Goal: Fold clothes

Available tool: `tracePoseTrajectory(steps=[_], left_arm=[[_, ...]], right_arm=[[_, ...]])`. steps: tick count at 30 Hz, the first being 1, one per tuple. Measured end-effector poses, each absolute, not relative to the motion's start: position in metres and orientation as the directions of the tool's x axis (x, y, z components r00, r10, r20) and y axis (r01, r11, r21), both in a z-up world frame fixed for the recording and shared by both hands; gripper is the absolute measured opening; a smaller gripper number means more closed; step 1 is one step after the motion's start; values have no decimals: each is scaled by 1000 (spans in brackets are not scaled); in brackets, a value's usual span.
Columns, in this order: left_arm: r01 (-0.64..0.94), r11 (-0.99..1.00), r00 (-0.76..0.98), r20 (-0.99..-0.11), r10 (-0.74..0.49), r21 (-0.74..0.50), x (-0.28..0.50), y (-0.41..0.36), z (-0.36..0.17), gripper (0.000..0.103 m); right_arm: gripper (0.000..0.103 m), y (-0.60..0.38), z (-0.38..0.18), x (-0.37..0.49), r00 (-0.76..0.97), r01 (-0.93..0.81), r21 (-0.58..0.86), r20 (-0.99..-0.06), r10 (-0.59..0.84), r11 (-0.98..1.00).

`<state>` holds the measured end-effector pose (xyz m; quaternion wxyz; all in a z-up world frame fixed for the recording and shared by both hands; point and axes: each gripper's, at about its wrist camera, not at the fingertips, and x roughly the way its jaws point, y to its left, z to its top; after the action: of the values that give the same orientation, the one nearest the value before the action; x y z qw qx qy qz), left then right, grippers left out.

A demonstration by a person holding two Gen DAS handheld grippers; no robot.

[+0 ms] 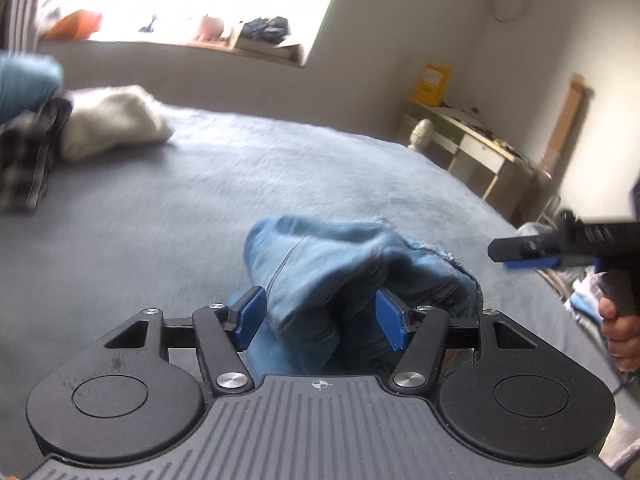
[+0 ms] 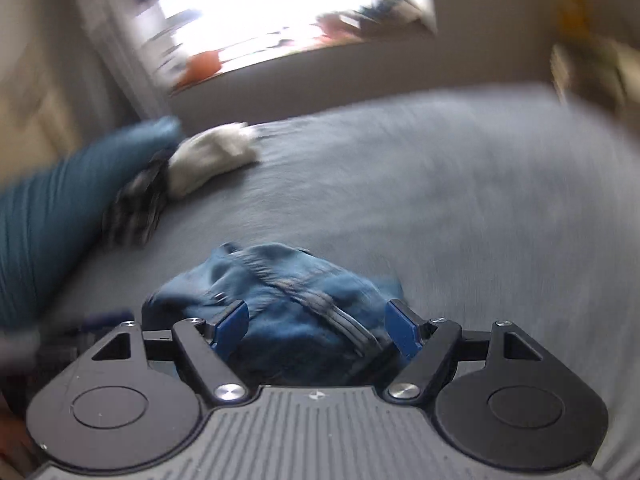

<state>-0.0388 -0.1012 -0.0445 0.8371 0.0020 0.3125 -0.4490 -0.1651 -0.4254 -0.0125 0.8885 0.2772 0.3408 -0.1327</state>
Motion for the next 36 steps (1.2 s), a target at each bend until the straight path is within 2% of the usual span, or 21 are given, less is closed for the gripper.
tracePoseTrajectory(steps=[3,6,8,12,16,22,25,32,36], left_arm=[[776,590,408,-535,-739,-223,-39,-115,-46,61],[772,606,435,-537,-723,-191,-39,-124,-49,61],[762,622,453,-536,-712,-182,-37,-128,-51,61],[745,636,462,-529,-711,-204,-30,-127,-55,57],[693,655,448,-531,-719,-302,-19,-106,-63,49],[598,669,427,-531,-732,-441,-3,-75,-75,43],[565,676,433,-528,-731,-472,-2,-51,-80,42],[501,718,460,-555,-694,-483,-12,13,-95,43],[442,746,473,-578,-665,-498,-17,40,-104,46]], right_arm=[[78,-468,-51,-177,766,505,673,-638,79,540],[75,-479,-77,-176,804,482,768,-579,135,420],[64,-481,-89,-173,820,458,806,-546,173,376],[28,-472,-93,-168,853,394,854,-477,211,338],[14,-461,-71,-156,868,316,845,-441,227,432],[10,-418,-14,-101,851,130,773,-409,330,621],[10,-381,10,-61,814,13,726,-407,415,687],[11,-267,17,34,677,-145,604,-517,524,784],[23,-221,-12,74,604,-151,563,-598,527,812]])
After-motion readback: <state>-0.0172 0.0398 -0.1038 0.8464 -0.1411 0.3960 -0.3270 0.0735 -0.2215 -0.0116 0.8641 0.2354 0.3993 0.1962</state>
